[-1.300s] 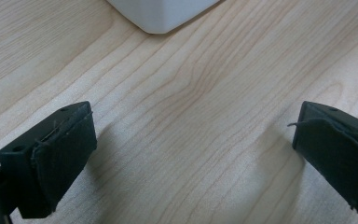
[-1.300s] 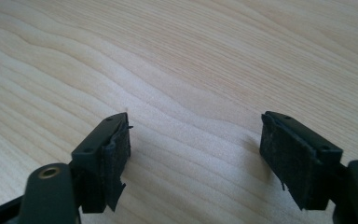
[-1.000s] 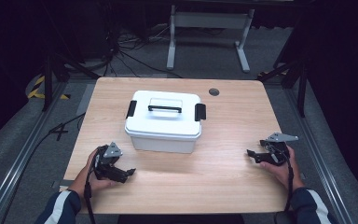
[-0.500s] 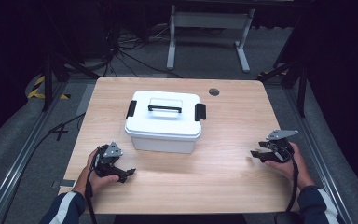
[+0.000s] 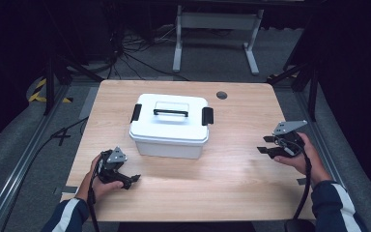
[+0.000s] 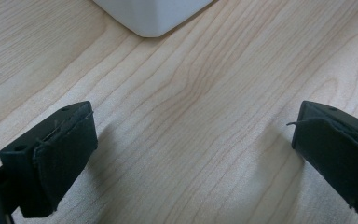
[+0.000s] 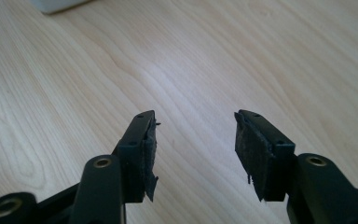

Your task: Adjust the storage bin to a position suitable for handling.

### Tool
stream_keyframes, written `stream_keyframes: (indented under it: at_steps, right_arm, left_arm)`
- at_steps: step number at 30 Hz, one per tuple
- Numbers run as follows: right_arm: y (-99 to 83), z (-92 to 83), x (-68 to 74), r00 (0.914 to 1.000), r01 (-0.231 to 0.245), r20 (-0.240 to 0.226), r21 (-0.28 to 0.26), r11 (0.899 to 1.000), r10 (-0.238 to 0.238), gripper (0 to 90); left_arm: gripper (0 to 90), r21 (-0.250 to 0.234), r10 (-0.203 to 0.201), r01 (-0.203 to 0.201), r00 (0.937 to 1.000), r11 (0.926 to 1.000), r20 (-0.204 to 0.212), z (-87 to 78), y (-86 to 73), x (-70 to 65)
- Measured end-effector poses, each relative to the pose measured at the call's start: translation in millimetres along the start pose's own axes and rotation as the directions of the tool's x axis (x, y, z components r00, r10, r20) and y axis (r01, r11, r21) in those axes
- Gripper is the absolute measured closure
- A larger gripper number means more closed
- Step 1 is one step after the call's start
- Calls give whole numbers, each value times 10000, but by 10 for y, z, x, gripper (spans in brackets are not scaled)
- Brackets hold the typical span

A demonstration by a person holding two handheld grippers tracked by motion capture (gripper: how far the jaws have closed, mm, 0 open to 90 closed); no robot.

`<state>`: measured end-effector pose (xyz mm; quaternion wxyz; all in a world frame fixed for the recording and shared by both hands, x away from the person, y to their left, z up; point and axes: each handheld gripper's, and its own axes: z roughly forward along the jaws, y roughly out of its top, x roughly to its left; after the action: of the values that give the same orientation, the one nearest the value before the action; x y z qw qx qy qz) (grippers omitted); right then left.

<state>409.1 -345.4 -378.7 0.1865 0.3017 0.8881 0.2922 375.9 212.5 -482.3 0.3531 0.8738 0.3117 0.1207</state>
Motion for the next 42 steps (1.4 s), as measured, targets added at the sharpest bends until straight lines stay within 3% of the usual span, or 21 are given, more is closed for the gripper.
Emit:
stream_keyframes:
  at_steps: [5,9,19,23,31,42]
  right_arm:
    - [191,-48,48,9993,369,-33,-43,9993,-370,490]
    - [382,-97,101,9973,727,-53,-403,9965,-730,478]
    - [918,-126,286,9881,1312,-647,-1183,9843,-1395,471]
    - [1196,-128,341,9802,1734,-732,-1326,9759,-1841,471]
    - [1569,45,462,9668,2308,-918,-850,9693,-2383,485]
    - [2040,193,752,9356,3276,-1149,-704,9422,-3338,497]
  left_arm:
    - [7,4,-3,3,10000,10000,5,-5,-3,0]
    - [7,6,10,-10,10000,10000,2,-6,-3,1]
    - [7,-2,21,-21,10000,10000,28,-5,-3,3]
    - [7,17,-3,3,10000,10000,55,-5,-3,2]
    - [3,43,134,-135,9997,9999,186,1,5,21]
    - [2,48,162,-163,9996,9999,229,5,9,24]
